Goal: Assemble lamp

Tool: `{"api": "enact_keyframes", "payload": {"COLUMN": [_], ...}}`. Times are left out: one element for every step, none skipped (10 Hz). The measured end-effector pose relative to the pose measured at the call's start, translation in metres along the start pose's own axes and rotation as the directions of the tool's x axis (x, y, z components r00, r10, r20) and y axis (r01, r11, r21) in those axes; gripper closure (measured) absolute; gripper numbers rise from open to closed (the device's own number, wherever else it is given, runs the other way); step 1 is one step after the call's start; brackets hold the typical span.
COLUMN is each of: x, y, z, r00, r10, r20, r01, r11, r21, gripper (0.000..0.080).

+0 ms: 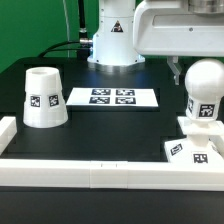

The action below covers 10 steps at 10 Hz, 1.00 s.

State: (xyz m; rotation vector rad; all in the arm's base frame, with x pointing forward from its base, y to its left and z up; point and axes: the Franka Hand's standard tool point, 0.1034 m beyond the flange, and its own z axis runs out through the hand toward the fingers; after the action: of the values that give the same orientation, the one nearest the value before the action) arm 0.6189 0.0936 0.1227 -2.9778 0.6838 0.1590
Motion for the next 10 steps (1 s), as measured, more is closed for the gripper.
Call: {"api": "enact_keyframes", "payload": {"x": [0.0007,0.0002,0.0003,0.0009,0.0005,-0.0003,-0.0011,0.0012,0.0019,0.0017], "y": [0.0,0.001,0.0013,0.0009,0.0002,-0.0011,-0.0025,-0.0026,-0.0023,-0.0029], "z": [-0.0002,0.0003,0.0006,0.0007,0.0008,0.0009,0.0012,0.001,0.0008,0.0009], "r00": [0.994,0.977,0.963,0.926,0.891,0.852,0.785,0.724,0.681,0.624], "r10": [0.11,0.213,0.27,0.376,0.453,0.523,0.619,0.688,0.729,0.776], "r20": [-0.008,-0.011,-0.015,-0.013,-0.008,0.006,0.03,0.051,0.066,0.084], "r01": [-0.11,-0.212,-0.269,-0.375,-0.451,-0.521,-0.618,-0.689,-0.731,-0.78], "r11": [0.994,0.976,0.961,0.925,0.889,0.849,0.78,0.717,0.673,0.616], "r21": [0.021,0.044,0.059,0.07,0.078,0.086,0.092,0.109,0.111,0.108], "gripper": [0.0223,0.0223,0.0223,0.0223,0.0223,0.0223,0.0223,0.0223,0.0223,0.0223]}}
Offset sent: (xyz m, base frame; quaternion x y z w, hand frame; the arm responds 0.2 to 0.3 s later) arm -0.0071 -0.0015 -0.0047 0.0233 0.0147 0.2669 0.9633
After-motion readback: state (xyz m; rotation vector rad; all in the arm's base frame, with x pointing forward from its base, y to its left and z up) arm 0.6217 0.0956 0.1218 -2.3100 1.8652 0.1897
